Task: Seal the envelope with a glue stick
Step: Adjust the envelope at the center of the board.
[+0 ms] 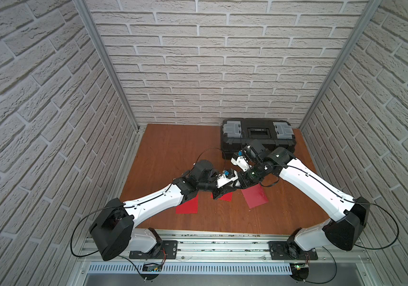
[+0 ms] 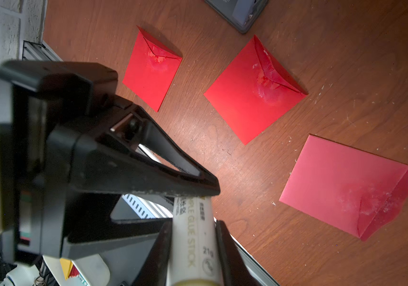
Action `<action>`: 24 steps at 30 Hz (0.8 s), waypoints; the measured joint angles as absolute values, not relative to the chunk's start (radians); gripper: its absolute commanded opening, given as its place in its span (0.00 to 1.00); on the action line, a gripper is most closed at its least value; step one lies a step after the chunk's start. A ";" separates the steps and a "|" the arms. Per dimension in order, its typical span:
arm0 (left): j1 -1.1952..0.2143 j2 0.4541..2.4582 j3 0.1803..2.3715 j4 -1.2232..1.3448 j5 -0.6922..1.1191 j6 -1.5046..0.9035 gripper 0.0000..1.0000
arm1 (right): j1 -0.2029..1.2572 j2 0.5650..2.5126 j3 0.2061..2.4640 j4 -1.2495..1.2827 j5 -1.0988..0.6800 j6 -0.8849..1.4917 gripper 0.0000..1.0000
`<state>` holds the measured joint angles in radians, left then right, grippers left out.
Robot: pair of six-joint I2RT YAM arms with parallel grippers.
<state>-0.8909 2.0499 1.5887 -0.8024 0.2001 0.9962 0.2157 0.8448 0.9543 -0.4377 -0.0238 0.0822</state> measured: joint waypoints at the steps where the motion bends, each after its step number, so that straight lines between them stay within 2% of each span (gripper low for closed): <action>1: -0.892 2.053 1.592 -0.803 0.202 0.997 0.50 | 0.216 0.845 0.954 -0.439 -0.024 0.079 0.03; 10: -0.908 2.102 1.618 -0.808 0.213 1.002 0.47 | 0.213 0.837 0.954 -0.439 -0.023 0.071 0.03; 14: -0.913 2.113 1.618 -0.813 0.215 1.003 0.35 | 0.213 0.826 0.954 -0.442 -0.023 0.071 0.03; 20: -0.915 2.114 1.618 -0.812 0.204 0.999 0.11 | 0.213 0.819 0.954 -0.463 -0.023 0.070 0.03; 24: -0.912 2.113 1.618 -0.810 0.191 0.971 0.09 | 0.213 0.813 0.954 -0.463 -0.024 0.072 0.03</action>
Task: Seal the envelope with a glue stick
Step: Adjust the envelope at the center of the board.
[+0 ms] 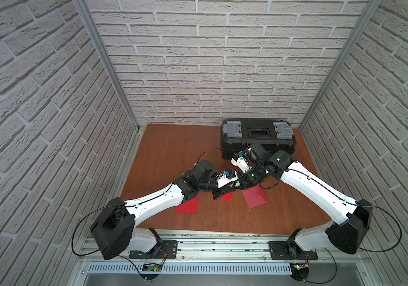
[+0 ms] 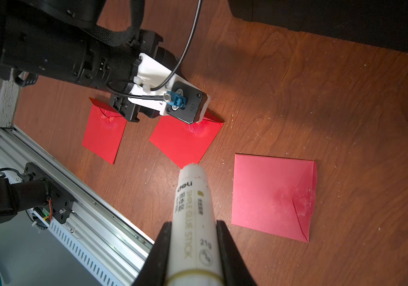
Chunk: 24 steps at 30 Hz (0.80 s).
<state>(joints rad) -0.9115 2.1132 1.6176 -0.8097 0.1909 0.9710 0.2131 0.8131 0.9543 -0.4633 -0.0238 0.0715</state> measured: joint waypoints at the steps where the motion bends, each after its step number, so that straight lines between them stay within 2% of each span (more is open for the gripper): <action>1: -0.908 2.112 1.615 -0.807 0.192 0.950 0.09 | 0.213 0.811 0.954 -0.463 -0.024 0.072 0.03; 8: -0.855 2.015 1.500 -0.752 0.207 0.668 0.09 | 0.213 0.812 0.963 -0.469 -0.043 0.079 0.03; 15: -0.803 1.875 1.363 -0.658 0.208 0.204 0.12 | 0.214 0.902 1.041 -0.563 -0.105 0.099 0.03; 21: -0.799 1.830 1.250 -0.520 0.211 -0.183 0.21 | 0.270 1.019 1.157 -0.701 -0.169 0.129 0.03; 24: -0.809 1.831 1.212 -0.451 0.215 -0.303 0.32 | 0.323 1.086 1.216 -0.782 -0.204 0.152 0.03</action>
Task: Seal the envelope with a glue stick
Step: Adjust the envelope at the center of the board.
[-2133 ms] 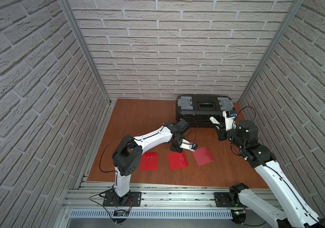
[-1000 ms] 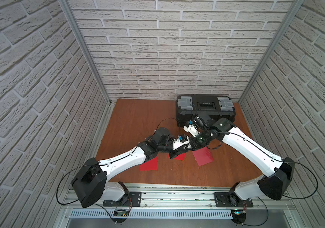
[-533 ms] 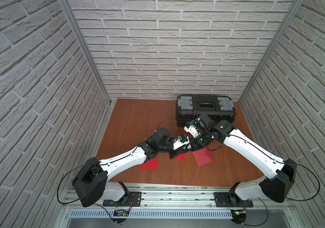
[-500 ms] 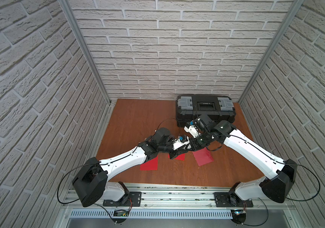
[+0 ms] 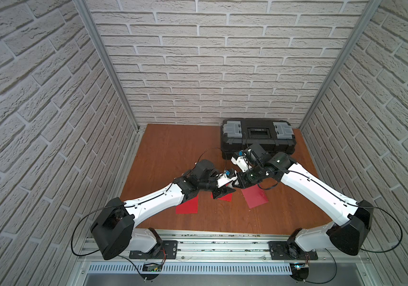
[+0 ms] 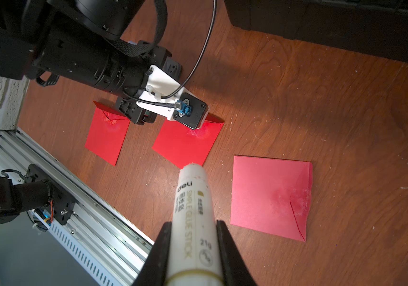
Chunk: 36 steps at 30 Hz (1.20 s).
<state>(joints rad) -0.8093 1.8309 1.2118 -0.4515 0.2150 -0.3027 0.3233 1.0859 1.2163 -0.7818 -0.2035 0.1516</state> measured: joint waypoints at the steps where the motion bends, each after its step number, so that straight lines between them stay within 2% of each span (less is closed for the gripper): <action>1: -0.814 1.831 1.201 -0.430 0.218 -0.334 0.36 | 0.344 1.109 1.236 -0.810 -0.213 0.156 0.03; 5: -0.820 1.806 1.137 -0.372 0.213 -0.392 0.42 | 0.405 1.179 1.298 -0.917 -0.251 0.177 0.03; 16: -0.799 1.578 0.945 -0.251 0.176 -0.392 0.46 | 0.518 1.361 1.427 -1.114 -0.300 0.185 0.02; 22: -0.796 1.432 0.902 -0.173 0.210 -0.191 0.49 | 0.542 1.463 1.463 -1.163 -0.339 0.184 0.02; 29: -0.794 1.274 0.829 -0.076 0.392 0.079 0.61 | 0.570 1.518 1.494 -1.204 -0.366 0.183 0.02; 36: -0.793 1.283 0.818 -0.003 0.492 0.164 0.64 | 0.596 1.534 1.528 -1.216 -0.394 0.184 0.02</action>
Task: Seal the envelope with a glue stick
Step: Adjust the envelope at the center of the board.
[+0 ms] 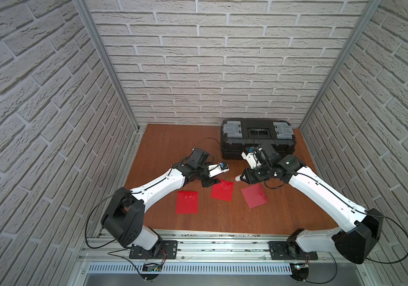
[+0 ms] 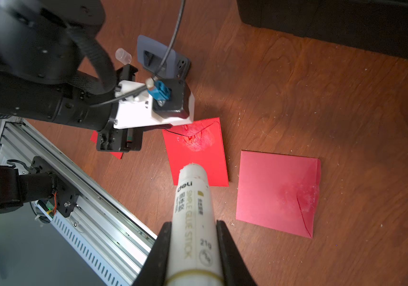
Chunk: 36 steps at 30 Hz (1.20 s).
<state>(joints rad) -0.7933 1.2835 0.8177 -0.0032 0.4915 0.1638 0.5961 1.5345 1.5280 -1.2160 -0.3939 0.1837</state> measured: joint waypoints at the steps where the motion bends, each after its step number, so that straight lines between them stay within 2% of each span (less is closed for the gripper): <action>1: -0.794 1.293 0.818 0.010 0.497 0.165 0.63 | 0.601 1.536 1.530 -1.216 -0.399 0.184 0.02; 6: -0.805 1.331 0.822 0.043 0.520 0.174 0.54 | 0.612 1.545 1.532 -1.224 -0.402 0.187 0.02; 12: -0.822 1.344 0.835 0.055 0.547 0.180 0.25 | 0.613 1.546 1.532 -1.217 -0.371 0.201 0.03; 13: -0.822 1.345 0.835 0.054 0.553 0.179 0.21 | 0.613 1.544 1.531 -1.211 -0.370 0.199 0.05; 15: -0.823 1.345 0.836 0.060 0.555 0.179 0.13 | 0.613 1.536 1.528 -1.202 -0.362 0.207 0.15; 20: -0.829 1.347 0.837 0.073 0.555 0.181 0.08 | 0.614 1.506 1.501 -1.178 -0.350 0.238 0.40; 22: -0.830 1.347 0.839 0.078 0.554 0.183 0.07 | 0.614 1.490 1.484 -1.172 -0.333 0.255 0.43; 26: -0.834 1.347 0.839 0.076 0.547 0.183 0.06 | 0.614 1.471 1.455 -1.147 -0.330 0.283 0.39; 28: -0.835 1.348 0.839 0.075 0.540 0.181 0.04 | 0.617 1.465 1.442 -1.126 -0.334 0.295 0.30; 31: -0.836 1.353 0.840 0.069 0.536 0.181 0.04 | 0.625 1.454 1.423 -1.102 -0.329 0.311 0.33; 33: -0.837 1.355 0.840 0.068 0.533 0.181 0.04 | 0.625 1.442 1.404 -1.082 -0.325 0.327 0.30; 35: -0.839 1.357 0.840 0.066 0.529 0.180 0.10 | 0.628 1.431 1.388 -1.061 -0.321 0.334 0.15; 36: -0.839 1.358 0.841 0.064 0.527 0.181 0.18 | 0.630 1.427 1.381 -1.053 -0.317 0.338 0.08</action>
<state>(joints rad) -0.8394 1.3582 0.8406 0.0635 0.5274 0.1814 0.6300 1.4265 1.3811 -1.0534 -0.3172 0.3382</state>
